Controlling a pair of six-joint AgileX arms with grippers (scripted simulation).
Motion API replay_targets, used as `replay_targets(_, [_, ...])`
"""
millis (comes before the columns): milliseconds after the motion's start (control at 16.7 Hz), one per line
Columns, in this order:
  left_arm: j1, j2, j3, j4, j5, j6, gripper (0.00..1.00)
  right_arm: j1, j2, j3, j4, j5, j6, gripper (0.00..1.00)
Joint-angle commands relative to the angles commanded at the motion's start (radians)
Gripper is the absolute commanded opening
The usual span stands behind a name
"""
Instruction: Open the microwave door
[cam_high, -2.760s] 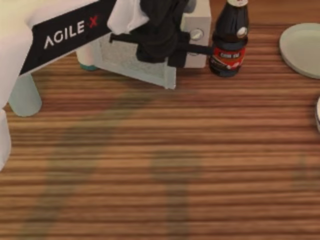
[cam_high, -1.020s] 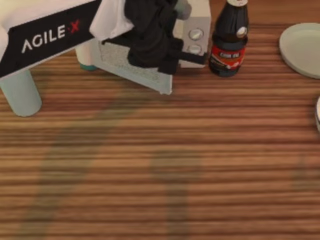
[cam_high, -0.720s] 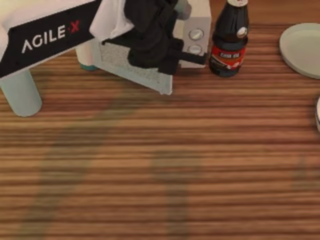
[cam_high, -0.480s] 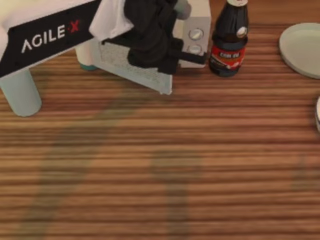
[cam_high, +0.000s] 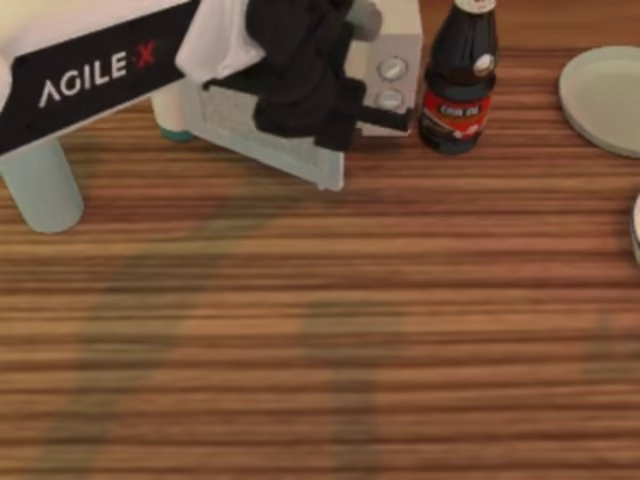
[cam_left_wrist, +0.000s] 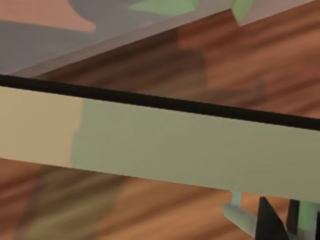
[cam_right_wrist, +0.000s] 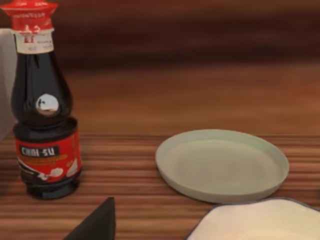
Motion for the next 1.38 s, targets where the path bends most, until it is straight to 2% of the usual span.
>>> replay_targets(360, [0.029, -0.071, -0.100, 0.040, 0.051, 0.103, 0.00, 0.000, 0.000, 0.000, 0.000, 0.000, 0.000, 1.00])
replay_targets(1380, [0.029, -0.072, -0.102, 0.041, 0.051, 0.105, 0.00, 0.000, 0.000, 0.000, 0.000, 0.000, 0.000, 1.00])
